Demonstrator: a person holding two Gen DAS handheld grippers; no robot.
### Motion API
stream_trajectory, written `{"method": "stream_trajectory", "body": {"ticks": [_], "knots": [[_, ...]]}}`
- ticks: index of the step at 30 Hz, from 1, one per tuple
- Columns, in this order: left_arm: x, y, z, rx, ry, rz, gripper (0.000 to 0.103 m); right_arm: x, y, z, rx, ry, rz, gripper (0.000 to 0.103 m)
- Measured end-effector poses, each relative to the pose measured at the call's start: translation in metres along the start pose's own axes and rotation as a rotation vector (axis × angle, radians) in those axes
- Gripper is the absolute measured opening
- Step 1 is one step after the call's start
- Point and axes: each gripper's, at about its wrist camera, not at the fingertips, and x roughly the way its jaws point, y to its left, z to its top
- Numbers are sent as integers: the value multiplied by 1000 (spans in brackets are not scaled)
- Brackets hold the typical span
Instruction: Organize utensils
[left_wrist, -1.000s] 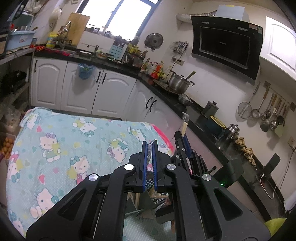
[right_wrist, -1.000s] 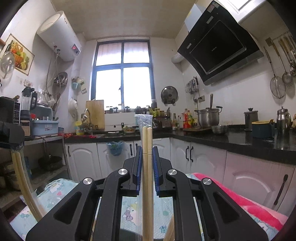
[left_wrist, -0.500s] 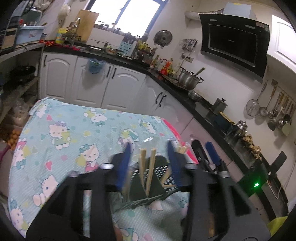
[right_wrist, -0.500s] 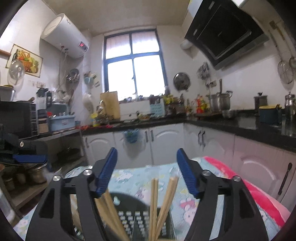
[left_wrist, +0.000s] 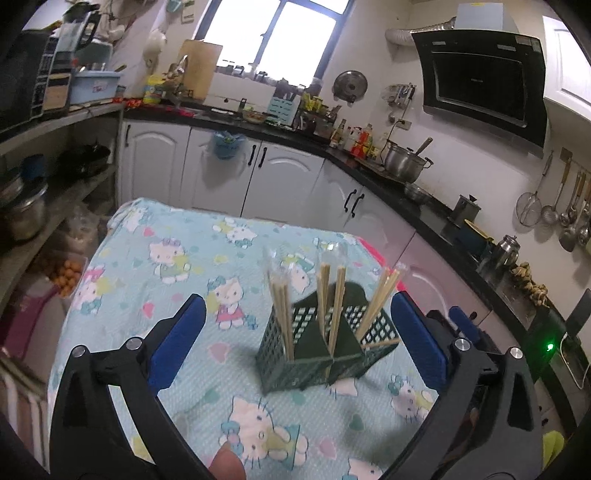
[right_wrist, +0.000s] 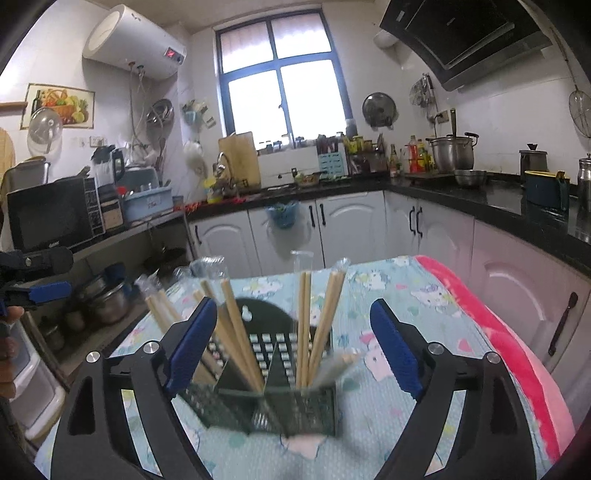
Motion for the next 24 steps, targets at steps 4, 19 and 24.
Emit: {"method": "stream_trajectory", "body": {"ticks": [4, 19, 24], "knots": [[-6, 1, -18, -13, 15, 18, 92, -19, 1, -5, -21, 29, 13, 87], [-17, -14, -92, 12, 87, 93, 92, -62, 4, -42, -94, 187, 25, 97], [-18, -18, -116, 35, 76, 152, 92, -74, 7, -67, -117, 208, 9, 97]]}}
